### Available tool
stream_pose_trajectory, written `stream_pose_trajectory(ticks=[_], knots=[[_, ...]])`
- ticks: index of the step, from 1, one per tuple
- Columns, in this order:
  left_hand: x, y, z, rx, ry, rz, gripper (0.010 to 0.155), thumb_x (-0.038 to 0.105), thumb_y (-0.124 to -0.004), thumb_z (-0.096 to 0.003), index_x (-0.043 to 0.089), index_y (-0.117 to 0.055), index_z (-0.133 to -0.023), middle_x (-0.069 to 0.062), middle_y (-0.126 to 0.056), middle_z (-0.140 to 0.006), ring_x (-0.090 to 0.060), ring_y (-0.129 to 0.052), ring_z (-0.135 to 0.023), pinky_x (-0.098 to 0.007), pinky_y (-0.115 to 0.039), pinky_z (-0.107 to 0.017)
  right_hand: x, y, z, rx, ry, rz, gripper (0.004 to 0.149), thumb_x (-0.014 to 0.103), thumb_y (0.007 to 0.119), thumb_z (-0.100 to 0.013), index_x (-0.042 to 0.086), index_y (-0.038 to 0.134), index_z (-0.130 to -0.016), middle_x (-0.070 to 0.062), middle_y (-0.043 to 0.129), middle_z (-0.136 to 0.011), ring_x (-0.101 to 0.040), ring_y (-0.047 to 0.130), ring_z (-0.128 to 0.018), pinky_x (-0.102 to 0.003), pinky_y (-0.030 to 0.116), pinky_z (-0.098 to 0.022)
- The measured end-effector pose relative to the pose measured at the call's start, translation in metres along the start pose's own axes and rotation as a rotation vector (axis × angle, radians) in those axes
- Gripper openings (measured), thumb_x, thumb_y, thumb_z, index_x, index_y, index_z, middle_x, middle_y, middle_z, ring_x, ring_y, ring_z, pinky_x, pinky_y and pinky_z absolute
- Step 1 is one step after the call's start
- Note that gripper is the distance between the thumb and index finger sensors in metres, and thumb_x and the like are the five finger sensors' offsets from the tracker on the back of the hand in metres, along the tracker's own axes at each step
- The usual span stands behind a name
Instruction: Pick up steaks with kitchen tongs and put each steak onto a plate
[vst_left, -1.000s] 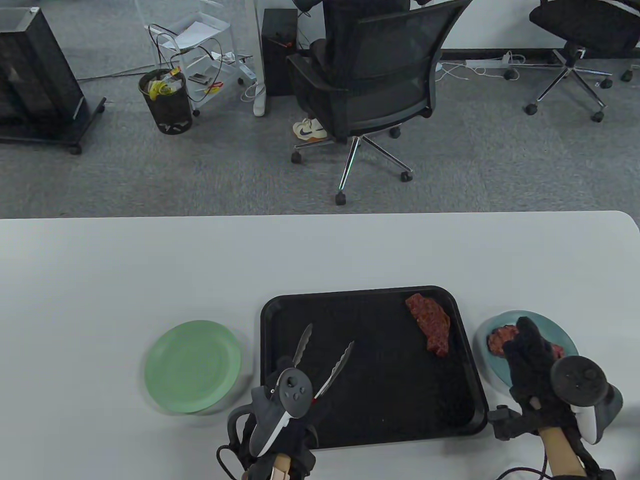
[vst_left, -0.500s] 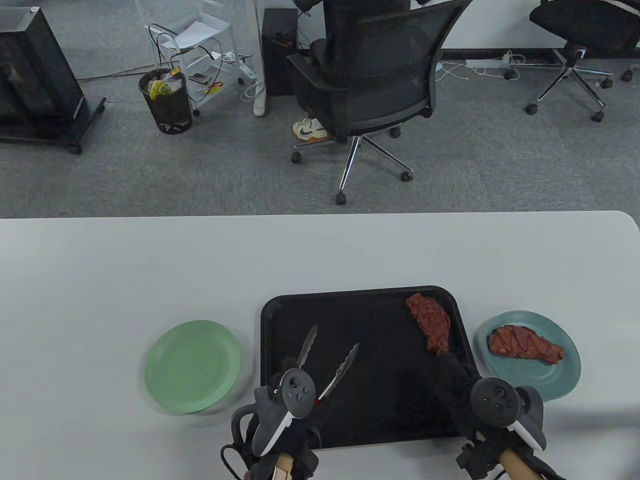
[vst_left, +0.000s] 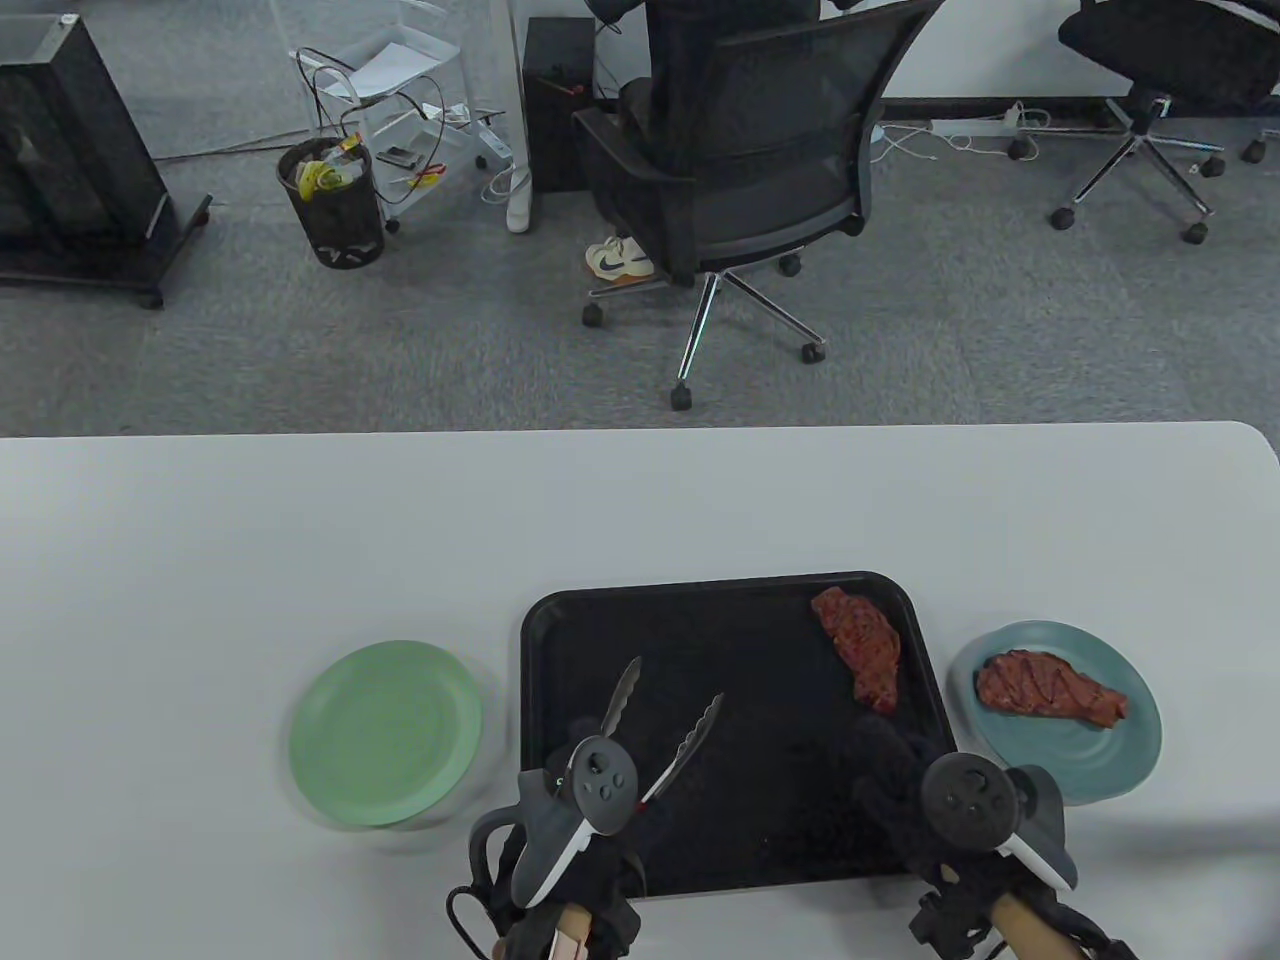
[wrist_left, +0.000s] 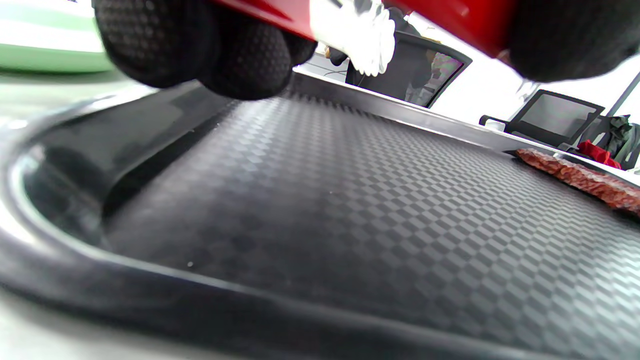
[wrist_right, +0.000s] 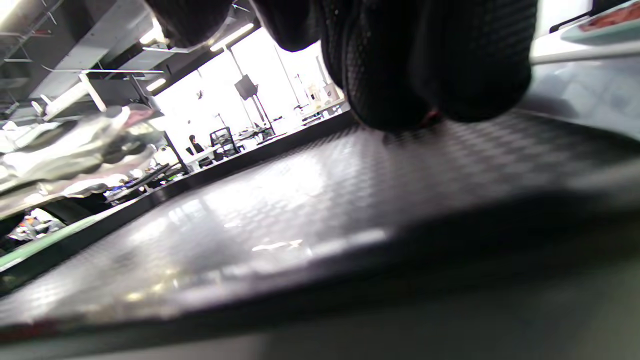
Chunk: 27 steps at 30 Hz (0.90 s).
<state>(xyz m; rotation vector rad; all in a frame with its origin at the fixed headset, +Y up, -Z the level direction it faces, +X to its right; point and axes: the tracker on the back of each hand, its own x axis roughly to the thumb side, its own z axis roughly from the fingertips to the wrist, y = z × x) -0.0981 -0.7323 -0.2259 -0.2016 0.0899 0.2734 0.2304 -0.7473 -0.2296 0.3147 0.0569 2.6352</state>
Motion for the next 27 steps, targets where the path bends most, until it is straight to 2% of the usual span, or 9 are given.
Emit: stream_pose_trajectory(ticks=[4, 7, 8, 14, 18, 22, 27], knots=[[0.002, 0.003, 0.000, 0.011, -0.012, 0.032, 0.105, 0.066, -0.081, -0.0290, 0.010, -0.042, -0.109, -0.020, -0.067, -0.096, -0.039, -0.088, -0.062, -0.043, -0.082, -0.042, 0.012, -0.004, -0.006, 0.002, -0.035, -0.060, 0.066, 0.040, 0.068, -0.046, 0.010, 0.053, -0.103, -0.025, 0.070, -0.092, -0.039, 0.086, -0.064, -0.048, 0.080, -0.043], [0.010, 0.009, 0.004, 0.041, -0.056, 0.068, 0.106, 0.067, -0.081, -0.0290, 0.010, -0.042, -0.109, -0.020, -0.067, -0.096, -0.039, -0.088, -0.062, -0.043, -0.082, -0.041, 0.022, -0.005, -0.006, 0.026, -0.065, -0.173, 0.071, 0.045, 0.067, -0.046, 0.009, 0.050, -0.104, -0.026, 0.069, -0.093, -0.040, 0.085, -0.064, -0.049, 0.080, -0.044], [0.013, 0.011, 0.006, 0.054, -0.071, 0.080, 0.102, 0.066, -0.079, -0.0332, 0.010, -0.041, -0.109, -0.020, -0.067, -0.096, -0.039, -0.089, -0.062, -0.043, -0.083, -0.041, 0.024, -0.004, -0.005, 0.034, -0.065, -0.211, 0.073, 0.047, 0.067, -0.045, 0.008, 0.049, -0.104, -0.026, 0.068, -0.094, -0.041, 0.084, -0.065, -0.050, 0.079, -0.044], [0.038, 0.025, 0.022, 0.109, -0.192, 0.276, 0.102, 0.066, -0.079, -0.0340, 0.009, -0.041, -0.109, -0.021, -0.067, -0.097, -0.040, -0.089, -0.064, -0.044, -0.083, -0.043, 0.032, 0.011, 0.002, 0.167, -0.070, -0.677, 0.090, 0.058, 0.064, -0.044, 0.004, 0.032, -0.107, -0.034, 0.053, -0.100, -0.051, 0.071, -0.076, -0.058, 0.069, -0.053], [0.056, 0.028, 0.032, 0.066, -0.283, 0.472, 0.101, 0.064, -0.080, -0.0350, 0.008, -0.041, -0.109, -0.023, -0.067, -0.098, -0.043, -0.089, -0.066, -0.046, -0.082, -0.045, 0.037, 0.018, 0.001, 0.259, -0.092, -0.957, 0.098, 0.062, 0.064, -0.043, 0.002, 0.020, -0.107, -0.037, 0.036, -0.104, -0.057, 0.055, -0.085, -0.065, 0.055, -0.061], [0.070, 0.024, 0.038, 0.024, -0.356, 0.497, 0.100, 0.065, -0.080, -0.0353, 0.007, -0.043, -0.109, -0.023, -0.068, -0.098, -0.044, -0.089, -0.066, -0.046, -0.082, -0.045, 0.040, 0.021, 0.001, 0.332, -0.171, -1.018, 0.103, 0.065, 0.064, -0.043, 0.003, 0.012, -0.107, -0.036, 0.028, -0.106, -0.058, 0.046, -0.088, -0.066, 0.049, -0.064], [0.081, 0.018, 0.045, -0.040, -0.447, 0.523, 0.099, 0.064, -0.079, -0.0362, 0.007, -0.044, -0.109, -0.023, -0.070, -0.098, -0.044, -0.090, -0.068, -0.047, -0.083, -0.046, 0.044, 0.025, 0.002, 0.366, -0.212, -1.043, 0.102, 0.066, 0.065, -0.041, 0.005, 0.015, -0.107, -0.035, 0.028, -0.106, -0.058, 0.045, -0.088, -0.066, 0.048, -0.065]])
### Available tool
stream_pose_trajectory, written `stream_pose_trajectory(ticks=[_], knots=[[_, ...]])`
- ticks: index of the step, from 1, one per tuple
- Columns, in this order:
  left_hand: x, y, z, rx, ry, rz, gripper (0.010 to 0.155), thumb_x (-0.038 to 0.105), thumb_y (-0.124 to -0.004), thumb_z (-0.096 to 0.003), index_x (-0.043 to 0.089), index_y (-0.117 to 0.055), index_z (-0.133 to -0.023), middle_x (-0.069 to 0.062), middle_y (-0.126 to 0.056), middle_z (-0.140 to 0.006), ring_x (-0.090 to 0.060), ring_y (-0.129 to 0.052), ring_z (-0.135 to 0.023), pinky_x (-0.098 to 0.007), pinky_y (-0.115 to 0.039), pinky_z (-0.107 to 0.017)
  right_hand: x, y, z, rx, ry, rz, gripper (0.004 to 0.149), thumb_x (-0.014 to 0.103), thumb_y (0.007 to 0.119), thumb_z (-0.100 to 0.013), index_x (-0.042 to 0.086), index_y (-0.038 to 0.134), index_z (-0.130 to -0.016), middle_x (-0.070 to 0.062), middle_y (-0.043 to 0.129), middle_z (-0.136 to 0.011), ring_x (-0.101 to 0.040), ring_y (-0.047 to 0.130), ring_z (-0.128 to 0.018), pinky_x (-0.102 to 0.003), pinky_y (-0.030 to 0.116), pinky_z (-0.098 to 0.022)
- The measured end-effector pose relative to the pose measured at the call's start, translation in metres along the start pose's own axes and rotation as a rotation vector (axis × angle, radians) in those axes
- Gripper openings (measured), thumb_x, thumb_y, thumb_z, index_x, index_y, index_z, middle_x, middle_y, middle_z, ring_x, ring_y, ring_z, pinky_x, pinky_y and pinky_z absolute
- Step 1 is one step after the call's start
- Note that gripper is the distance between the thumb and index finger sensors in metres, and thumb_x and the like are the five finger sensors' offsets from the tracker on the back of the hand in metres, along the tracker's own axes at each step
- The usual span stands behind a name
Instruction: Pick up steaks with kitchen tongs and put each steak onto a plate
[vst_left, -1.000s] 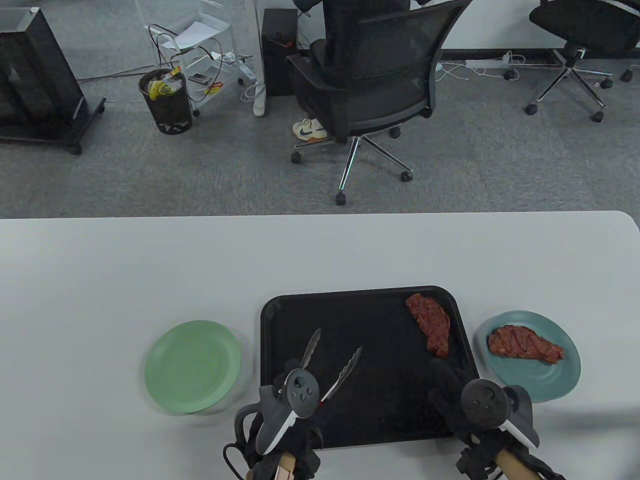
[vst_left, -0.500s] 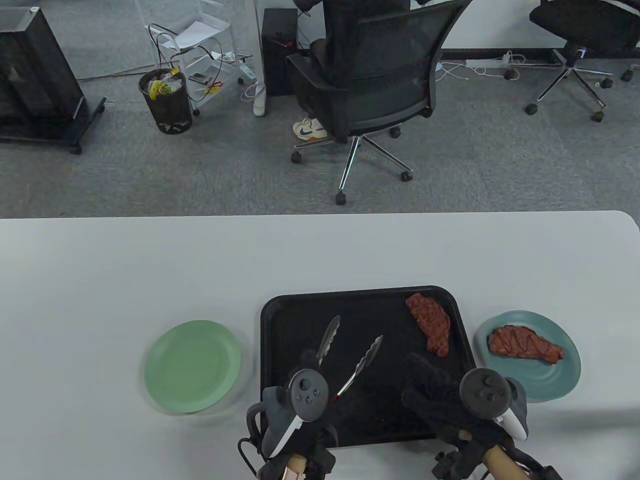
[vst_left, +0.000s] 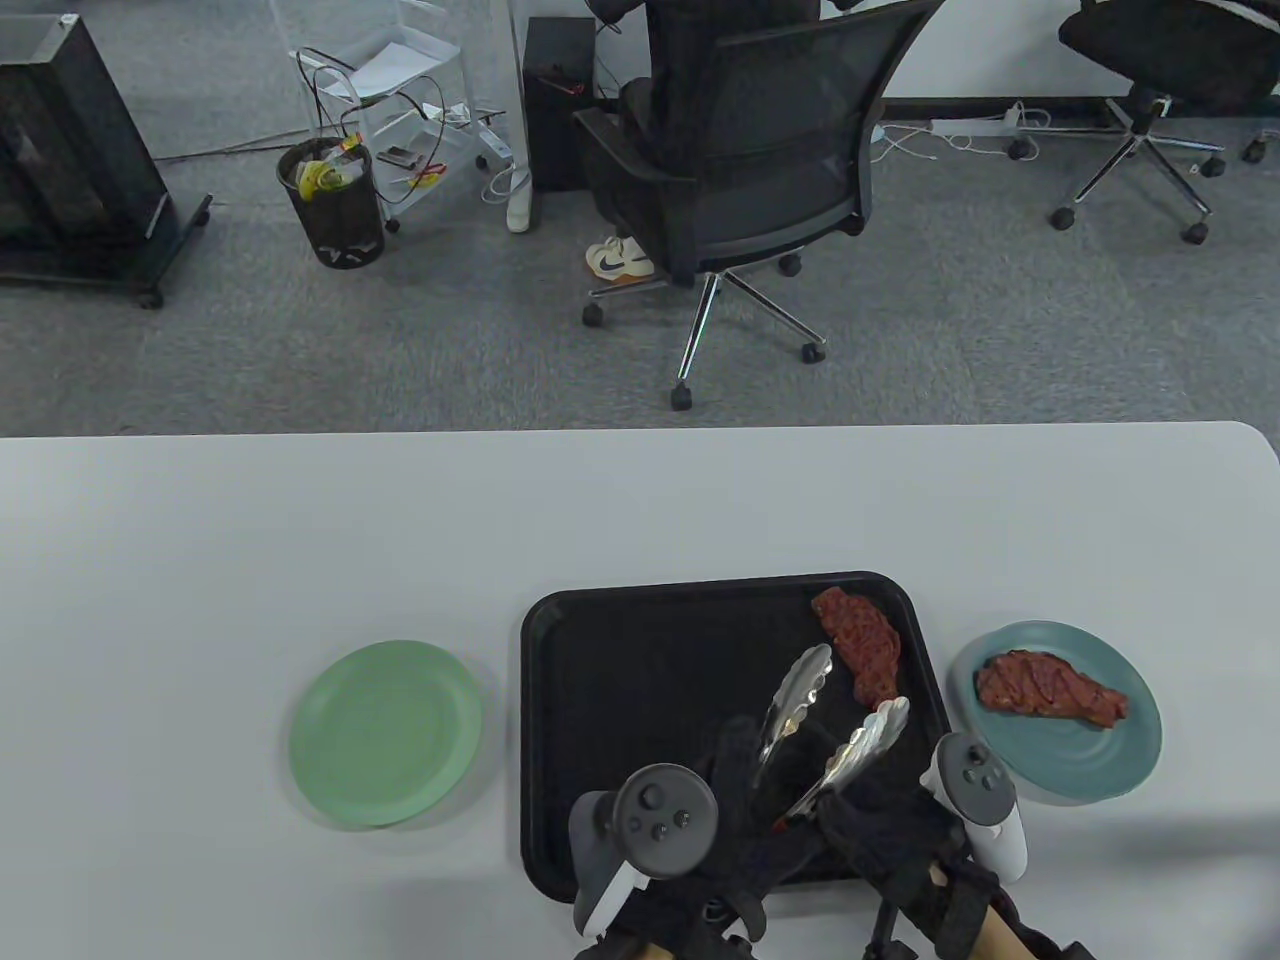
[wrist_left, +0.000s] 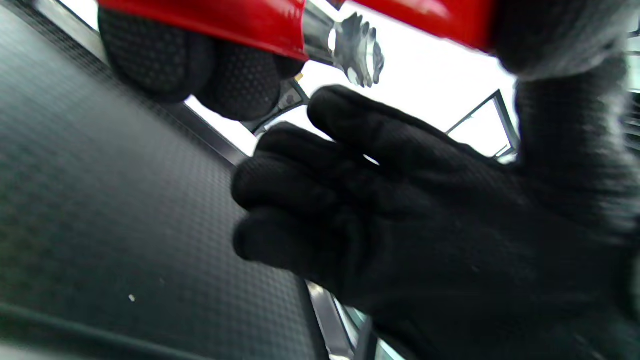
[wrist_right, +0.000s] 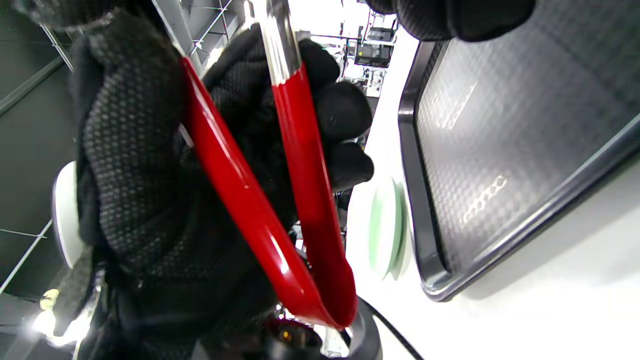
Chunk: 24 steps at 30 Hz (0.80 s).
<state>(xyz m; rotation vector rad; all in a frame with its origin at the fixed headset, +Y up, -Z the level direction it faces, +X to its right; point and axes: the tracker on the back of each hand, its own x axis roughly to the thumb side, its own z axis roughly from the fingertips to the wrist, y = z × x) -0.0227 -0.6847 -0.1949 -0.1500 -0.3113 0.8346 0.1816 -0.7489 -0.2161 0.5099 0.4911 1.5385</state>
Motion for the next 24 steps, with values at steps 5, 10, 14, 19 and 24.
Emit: stream_pose_trajectory(ticks=[5, 10, 14, 19, 24], knots=[[-0.004, -0.005, -0.002, -0.078, -0.071, 0.106, 0.096, 0.062, -0.078, -0.0380, 0.007, -0.044, -0.109, -0.023, -0.070, -0.098, -0.046, -0.090, -0.068, -0.048, -0.083, -0.046, -0.001, 0.005, -0.001, 0.046, -0.020, -0.068, 0.106, 0.066, 0.068, -0.040, -0.001, 0.020, -0.107, -0.036, 0.029, -0.106, -0.058, 0.046, -0.088, -0.066, 0.048, -0.064], [-0.004, -0.005, 0.002, -0.072, -0.078, 0.046, 0.091, 0.058, -0.079, -0.0399, 0.006, -0.048, -0.108, -0.025, -0.073, -0.100, -0.050, -0.088, -0.073, -0.049, -0.082, -0.048, -0.001, 0.007, 0.000, -0.011, -0.040, -0.032, 0.102, 0.062, 0.070, -0.043, -0.004, 0.025, -0.106, -0.036, 0.032, -0.105, -0.057, 0.050, -0.087, -0.066, 0.052, -0.063], [0.007, -0.006, 0.006, -0.036, -0.108, -0.091, 0.086, 0.055, -0.079, -0.0408, 0.007, -0.054, -0.108, -0.023, -0.074, -0.098, -0.047, -0.089, -0.072, -0.048, -0.082, -0.047, -0.001, 0.006, 0.001, -0.077, -0.060, -0.102, 0.094, 0.055, 0.074, -0.045, -0.002, 0.028, -0.104, -0.036, 0.036, -0.105, -0.059, 0.055, -0.088, -0.070, 0.056, -0.060], [0.018, 0.002, 0.012, 0.084, -0.188, -0.137, 0.078, 0.054, -0.079, -0.0402, 0.013, -0.064, -0.105, -0.022, -0.077, -0.096, -0.045, -0.091, -0.069, -0.046, -0.083, -0.045, 0.004, -0.009, 0.005, -0.180, -0.067, -0.024, 0.091, 0.056, 0.074, -0.044, 0.000, 0.033, -0.103, -0.032, 0.057, -0.098, -0.053, 0.075, -0.075, -0.067, 0.067, -0.054], [-0.006, 0.017, 0.010, 0.236, -0.066, -0.186, 0.080, 0.054, -0.079, -0.0401, 0.014, -0.058, -0.107, -0.022, -0.074, -0.098, -0.045, -0.088, -0.072, -0.047, -0.081, -0.048, 0.016, -0.019, 0.008, -0.264, -0.070, 0.135, 0.091, 0.054, 0.075, -0.044, 0.001, 0.032, -0.104, -0.033, 0.056, -0.099, -0.053, 0.073, -0.075, -0.067, 0.068, -0.054]])
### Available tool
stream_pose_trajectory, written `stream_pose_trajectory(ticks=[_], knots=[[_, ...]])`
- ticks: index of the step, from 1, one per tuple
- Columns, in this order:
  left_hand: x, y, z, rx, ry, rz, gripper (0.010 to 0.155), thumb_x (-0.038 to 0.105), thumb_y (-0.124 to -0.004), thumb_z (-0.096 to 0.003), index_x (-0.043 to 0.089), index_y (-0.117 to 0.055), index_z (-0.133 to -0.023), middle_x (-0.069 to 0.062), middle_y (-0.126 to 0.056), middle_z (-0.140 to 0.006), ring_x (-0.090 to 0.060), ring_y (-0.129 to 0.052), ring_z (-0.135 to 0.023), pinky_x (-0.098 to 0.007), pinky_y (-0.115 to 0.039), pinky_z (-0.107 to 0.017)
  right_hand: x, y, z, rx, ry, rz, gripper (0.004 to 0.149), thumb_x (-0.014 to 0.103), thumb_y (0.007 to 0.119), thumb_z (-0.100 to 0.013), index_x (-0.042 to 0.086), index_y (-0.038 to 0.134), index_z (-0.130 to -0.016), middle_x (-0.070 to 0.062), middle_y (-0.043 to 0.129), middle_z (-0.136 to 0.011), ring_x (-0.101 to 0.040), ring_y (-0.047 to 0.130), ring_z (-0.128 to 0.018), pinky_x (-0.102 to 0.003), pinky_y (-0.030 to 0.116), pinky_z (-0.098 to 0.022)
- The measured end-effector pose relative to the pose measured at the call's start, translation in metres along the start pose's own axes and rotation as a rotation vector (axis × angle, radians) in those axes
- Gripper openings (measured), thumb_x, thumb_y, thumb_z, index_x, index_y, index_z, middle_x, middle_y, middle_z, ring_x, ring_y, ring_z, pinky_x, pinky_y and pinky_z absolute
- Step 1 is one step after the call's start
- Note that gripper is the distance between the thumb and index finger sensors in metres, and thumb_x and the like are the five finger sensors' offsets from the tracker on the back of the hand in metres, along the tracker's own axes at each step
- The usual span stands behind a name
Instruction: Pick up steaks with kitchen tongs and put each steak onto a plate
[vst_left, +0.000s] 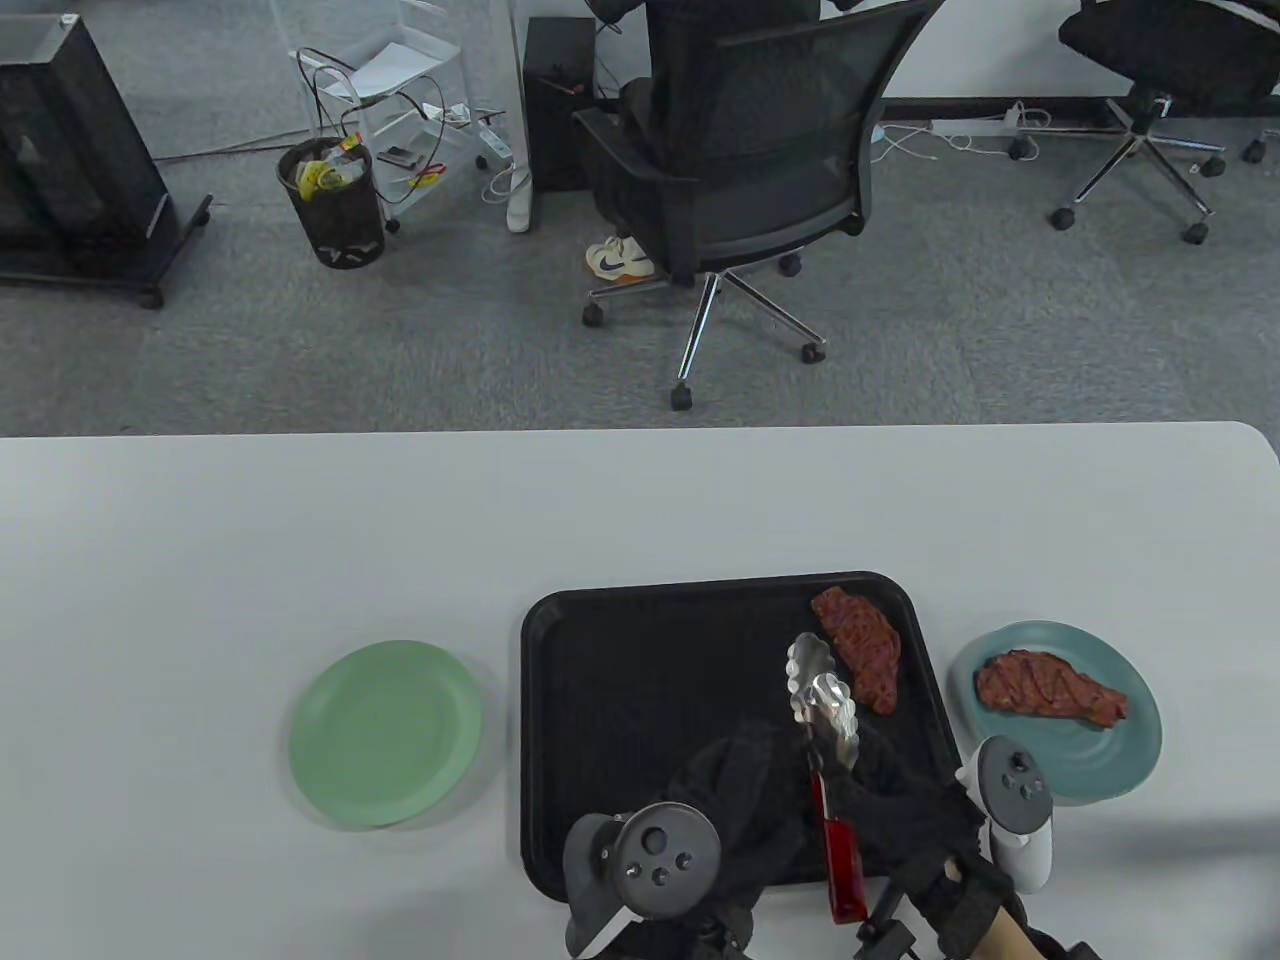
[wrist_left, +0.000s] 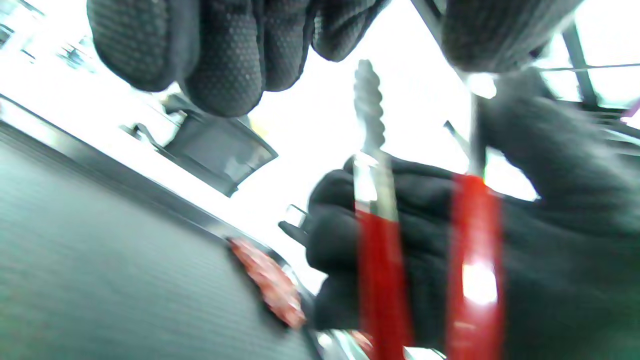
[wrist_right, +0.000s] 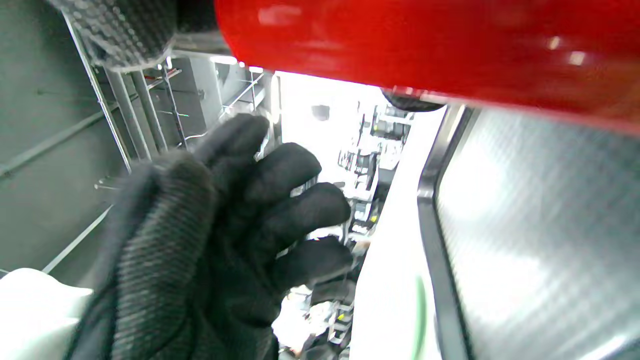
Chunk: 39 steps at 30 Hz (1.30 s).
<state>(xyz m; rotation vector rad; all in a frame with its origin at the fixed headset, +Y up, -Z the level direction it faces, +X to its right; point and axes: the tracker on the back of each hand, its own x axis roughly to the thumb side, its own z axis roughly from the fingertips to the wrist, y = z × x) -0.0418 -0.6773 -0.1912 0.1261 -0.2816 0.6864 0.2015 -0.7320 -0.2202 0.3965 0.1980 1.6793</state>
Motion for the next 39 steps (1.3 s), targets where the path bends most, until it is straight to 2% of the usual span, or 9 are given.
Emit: stream_pose_trajectory(ticks=[4, 7, 12, 15, 22, 27, 32, 37, 39], knots=[[-0.030, 0.007, -0.004, 0.052, 0.172, -0.071, 0.084, 0.052, -0.079, -0.0407, 0.012, -0.049, -0.109, -0.023, -0.068, -0.100, -0.046, -0.084, -0.074, -0.048, -0.079, -0.050, 0.007, -0.008, 0.001, -0.029, 0.028, 0.330, 0.091, 0.052, 0.076, -0.044, 0.003, 0.031, -0.106, -0.032, 0.055, -0.101, -0.053, 0.072, -0.075, -0.066, 0.067, -0.055], [-0.047, 0.010, -0.006, 0.073, 0.267, -0.130, 0.086, 0.051, -0.079, -0.0409, 0.011, -0.046, -0.109, -0.024, -0.066, -0.100, -0.047, -0.082, -0.074, -0.048, -0.078, -0.050, 0.009, -0.012, 0.003, -0.073, 0.099, 0.596, 0.090, 0.054, 0.075, -0.043, 0.007, 0.032, -0.107, -0.028, 0.056, -0.103, -0.049, 0.074, -0.076, -0.062, 0.067, -0.057], [-0.062, 0.006, -0.006, 0.044, 0.337, -0.188, 0.086, 0.051, -0.079, -0.0409, 0.010, -0.045, -0.109, -0.024, -0.066, -0.099, -0.046, -0.083, -0.073, -0.047, -0.079, -0.050, 0.004, -0.017, 0.004, -0.132, 0.207, 0.880, 0.089, 0.055, 0.075, -0.042, 0.012, 0.032, -0.108, -0.023, 0.058, -0.105, -0.045, 0.075, -0.076, -0.058, 0.068, -0.059], [-0.065, 0.001, -0.007, 0.018, 0.346, -0.210, 0.086, 0.051, -0.079, -0.0407, 0.010, -0.046, -0.109, -0.024, -0.066, -0.099, -0.046, -0.083, -0.073, -0.047, -0.079, -0.049, 0.000, -0.018, 0.003, -0.123, 0.248, 0.989, 0.090, 0.056, 0.074, -0.042, 0.014, 0.032, -0.109, -0.022, 0.058, -0.105, -0.044, 0.076, -0.076, -0.057, 0.068, -0.059], [-0.066, -0.005, -0.009, -0.008, 0.348, -0.243, 0.086, 0.051, -0.078, -0.0407, 0.010, -0.046, -0.109, -0.024, -0.067, -0.099, -0.046, -0.083, -0.073, -0.046, -0.079, -0.049, -0.004, -0.020, 0.003, -0.126, 0.276, 1.039, 0.090, 0.057, 0.075, -0.041, 0.015, 0.033, -0.109, -0.022, 0.059, -0.105, -0.043, 0.076, -0.076, -0.057, 0.068, -0.060], [-0.075, -0.003, -0.017, 0.000, 0.412, -0.263, 0.087, 0.051, -0.079, -0.0405, 0.012, -0.044, -0.110, -0.023, -0.063, -0.101, -0.047, -0.079, -0.077, -0.048, -0.076, -0.053, -0.004, -0.020, 0.003, -0.132, 0.280, 1.057, 0.091, 0.057, 0.075, -0.040, 0.015, 0.032, -0.109, -0.022, 0.059, -0.105, -0.044, 0.075, -0.077, -0.057, 0.068, -0.060], [-0.102, 0.025, -0.035, 0.059, 0.555, -0.382, 0.090, 0.051, -0.079, -0.0406, 0.015, -0.034, -0.111, -0.020, -0.043, -0.109, -0.050, -0.056, -0.092, -0.053, -0.060, -0.068, -0.005, -0.021, 0.004, -0.140, 0.287, 1.071, 0.091, 0.057, 0.075, -0.040, 0.015, 0.032, -0.108, -0.022, 0.059, -0.105, -0.044, 0.075, -0.077, -0.057, 0.068, -0.060], [-0.149, 0.066, -0.048, 0.112, 0.712, -0.502, 0.094, 0.052, -0.078, -0.0408, 0.016, -0.027, -0.111, -0.019, -0.029, -0.112, -0.052, -0.036, -0.100, -0.056, -0.049, -0.073, -0.008, -0.024, 0.002, -0.149, 0.309, 1.081, 0.092, 0.057, 0.076, -0.040, 0.014, 0.032, -0.108, -0.022, 0.059, -0.105, -0.044, 0.075, -0.077, -0.057, 0.068, -0.060], [-0.172, 0.080, -0.049, 0.118, 0.787, -0.513, 0.094, 0.053, -0.078, -0.0406, 0.017, -0.025, -0.110, -0.018, -0.028, -0.112, -0.052, -0.034, -0.101, -0.056, -0.049, -0.073, -0.009, -0.025, 0.002, -0.151, 0.323, 1.076, 0.092, 0.057, 0.076, -0.040, 0.014, 0.032, -0.108, -0.022, 0.059, -0.105, -0.044, 0.075, -0.077, -0.057, 0.068, -0.060]])
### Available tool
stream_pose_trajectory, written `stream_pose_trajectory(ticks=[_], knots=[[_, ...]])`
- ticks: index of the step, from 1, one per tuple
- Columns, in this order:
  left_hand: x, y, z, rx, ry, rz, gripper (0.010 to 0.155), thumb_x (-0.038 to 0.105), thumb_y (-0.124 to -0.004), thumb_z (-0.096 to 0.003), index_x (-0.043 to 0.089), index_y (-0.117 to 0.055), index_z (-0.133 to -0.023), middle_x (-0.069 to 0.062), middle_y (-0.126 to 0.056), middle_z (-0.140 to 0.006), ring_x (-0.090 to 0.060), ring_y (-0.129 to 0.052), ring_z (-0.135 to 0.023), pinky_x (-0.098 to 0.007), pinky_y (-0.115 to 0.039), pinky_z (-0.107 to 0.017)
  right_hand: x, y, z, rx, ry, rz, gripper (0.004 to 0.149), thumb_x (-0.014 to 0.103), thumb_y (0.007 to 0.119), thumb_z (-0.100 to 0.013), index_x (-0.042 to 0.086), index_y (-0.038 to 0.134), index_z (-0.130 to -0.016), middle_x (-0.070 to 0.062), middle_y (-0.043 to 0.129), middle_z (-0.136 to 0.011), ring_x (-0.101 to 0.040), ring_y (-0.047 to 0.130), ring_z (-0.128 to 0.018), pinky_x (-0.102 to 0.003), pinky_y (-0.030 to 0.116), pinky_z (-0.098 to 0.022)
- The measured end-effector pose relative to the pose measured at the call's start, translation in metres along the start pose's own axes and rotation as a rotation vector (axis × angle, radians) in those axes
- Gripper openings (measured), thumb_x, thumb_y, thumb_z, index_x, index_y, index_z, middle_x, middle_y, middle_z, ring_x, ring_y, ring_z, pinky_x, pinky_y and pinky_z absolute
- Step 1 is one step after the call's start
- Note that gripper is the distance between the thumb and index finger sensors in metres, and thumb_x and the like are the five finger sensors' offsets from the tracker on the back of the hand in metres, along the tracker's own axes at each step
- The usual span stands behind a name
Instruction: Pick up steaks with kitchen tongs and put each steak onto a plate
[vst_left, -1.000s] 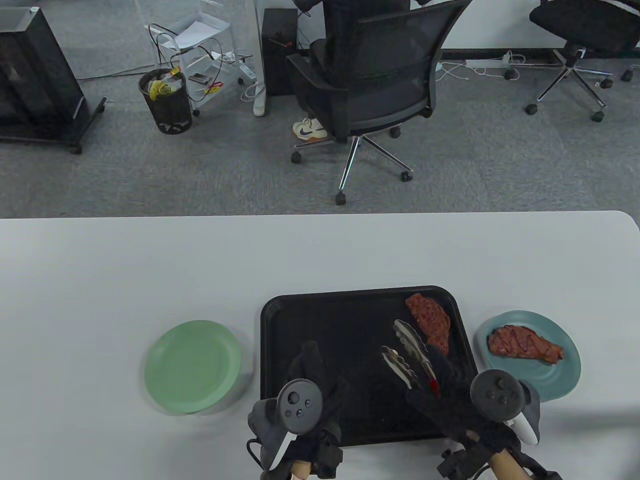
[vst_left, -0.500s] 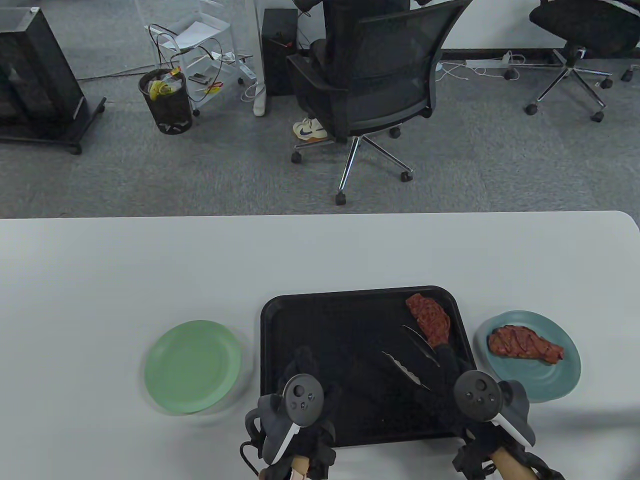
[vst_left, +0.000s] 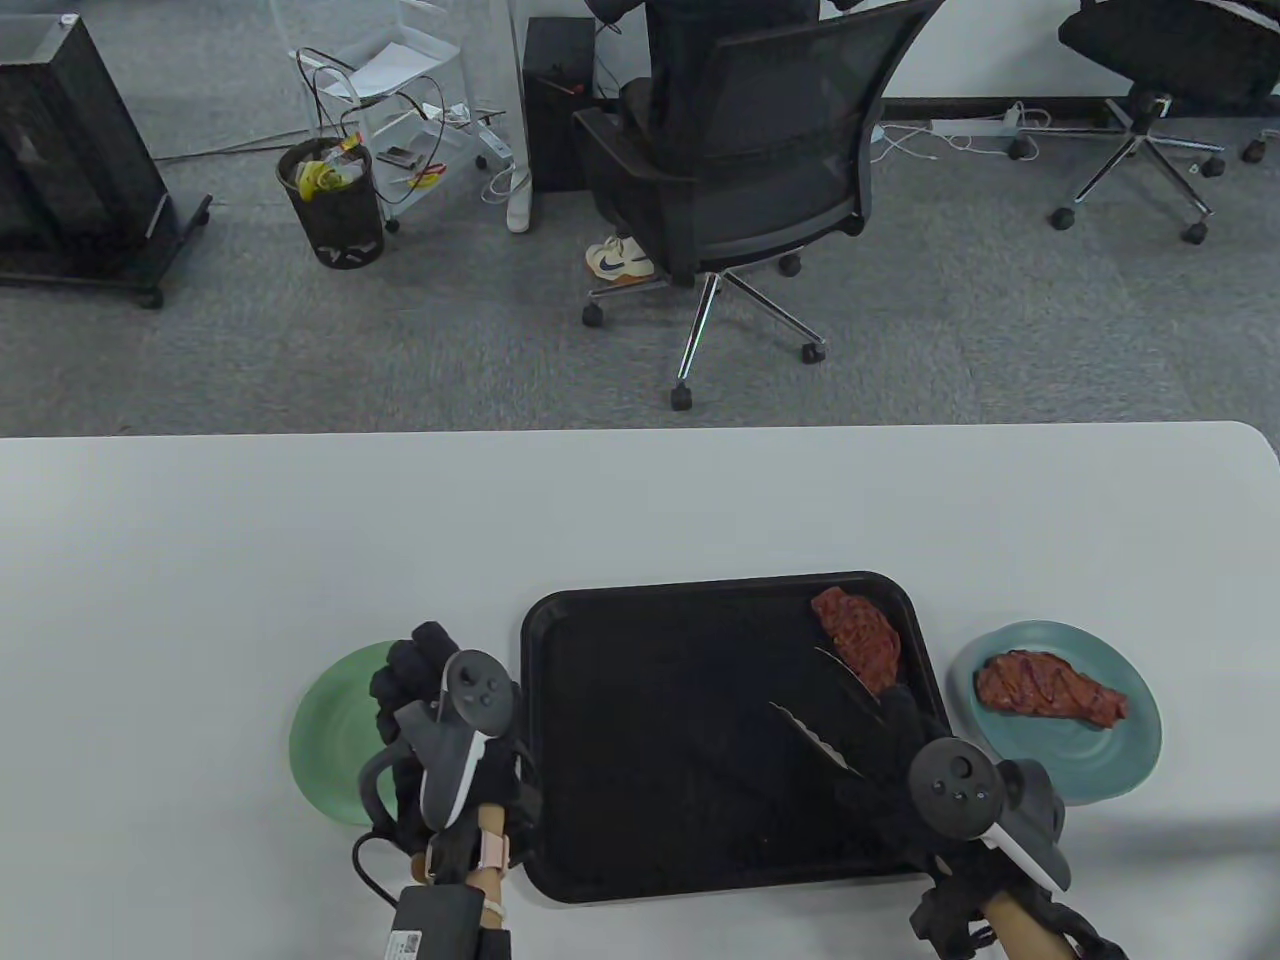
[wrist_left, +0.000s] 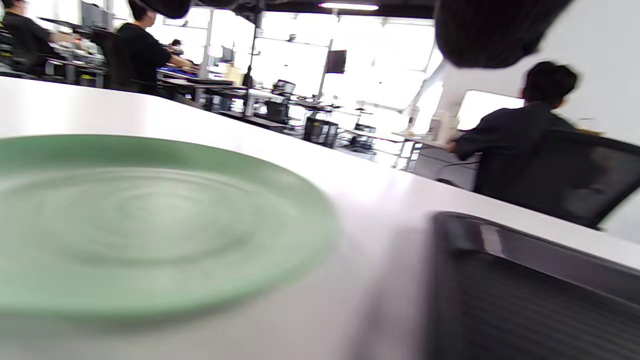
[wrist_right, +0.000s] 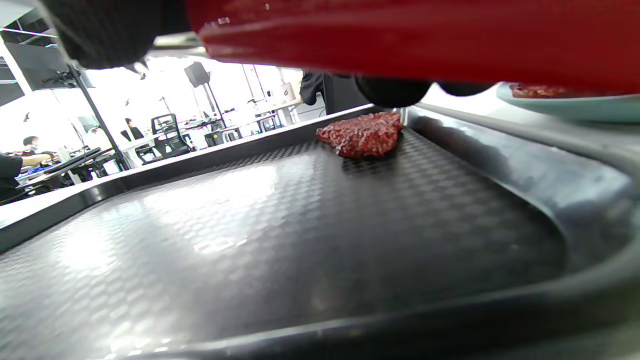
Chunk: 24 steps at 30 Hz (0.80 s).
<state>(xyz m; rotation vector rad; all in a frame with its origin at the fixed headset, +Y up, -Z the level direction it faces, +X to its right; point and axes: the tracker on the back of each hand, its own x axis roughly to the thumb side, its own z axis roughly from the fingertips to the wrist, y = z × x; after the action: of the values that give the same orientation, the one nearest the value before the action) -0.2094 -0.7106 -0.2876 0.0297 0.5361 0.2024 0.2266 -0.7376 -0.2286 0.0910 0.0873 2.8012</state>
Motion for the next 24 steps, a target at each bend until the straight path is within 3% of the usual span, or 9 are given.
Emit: stream_pose_trajectory(ticks=[9, 15, 19, 24], knots=[[-0.056, -0.019, -0.059, -0.105, 0.249, -0.063, 0.097, 0.056, -0.077, -0.0395, 0.018, -0.023, -0.110, -0.019, -0.026, -0.113, -0.052, -0.032, -0.103, -0.059, -0.048, -0.073, -0.002, 0.001, -0.001, 0.009, 0.036, 0.023, 0.092, 0.057, 0.076, -0.039, 0.014, 0.033, -0.108, -0.022, 0.059, -0.105, -0.044, 0.075, -0.077, -0.057, 0.068, -0.059], [-0.067, -0.035, -0.076, -0.259, 0.351, -0.082, 0.101, 0.059, -0.076, -0.0397, 0.019, -0.017, -0.110, -0.020, -0.020, -0.114, -0.054, -0.025, -0.104, -0.065, -0.043, -0.073, -0.001, 0.001, 0.002, 0.007, 0.060, 0.058, 0.093, 0.057, 0.076, -0.038, 0.014, 0.033, -0.108, -0.022, 0.059, -0.105, -0.044, 0.076, -0.077, -0.057, 0.068, -0.059], [-0.069, -0.044, -0.081, -0.354, 0.374, -0.063, 0.101, 0.058, -0.076, -0.0406, 0.019, -0.014, -0.110, -0.021, -0.021, -0.114, -0.053, -0.030, -0.105, -0.066, -0.043, -0.073, 0.001, 0.001, 0.004, 0.008, 0.069, 0.085, 0.093, 0.058, 0.076, -0.038, 0.014, 0.033, -0.108, -0.021, 0.059, -0.105, -0.043, 0.076, -0.077, -0.057, 0.069, -0.059], [-0.072, -0.044, -0.085, -0.384, 0.405, -0.125, 0.099, 0.056, -0.077, -0.0408, 0.021, -0.016, -0.111, -0.016, -0.026, -0.115, -0.048, -0.039, -0.103, -0.062, -0.049, -0.074, 0.004, 0.000, 0.008, 0.004, 0.074, 0.107, 0.093, 0.058, 0.076, -0.037, 0.014, 0.033, -0.108, -0.021, 0.060, -0.104, -0.043, 0.076, -0.077, -0.056, 0.069, -0.059]])
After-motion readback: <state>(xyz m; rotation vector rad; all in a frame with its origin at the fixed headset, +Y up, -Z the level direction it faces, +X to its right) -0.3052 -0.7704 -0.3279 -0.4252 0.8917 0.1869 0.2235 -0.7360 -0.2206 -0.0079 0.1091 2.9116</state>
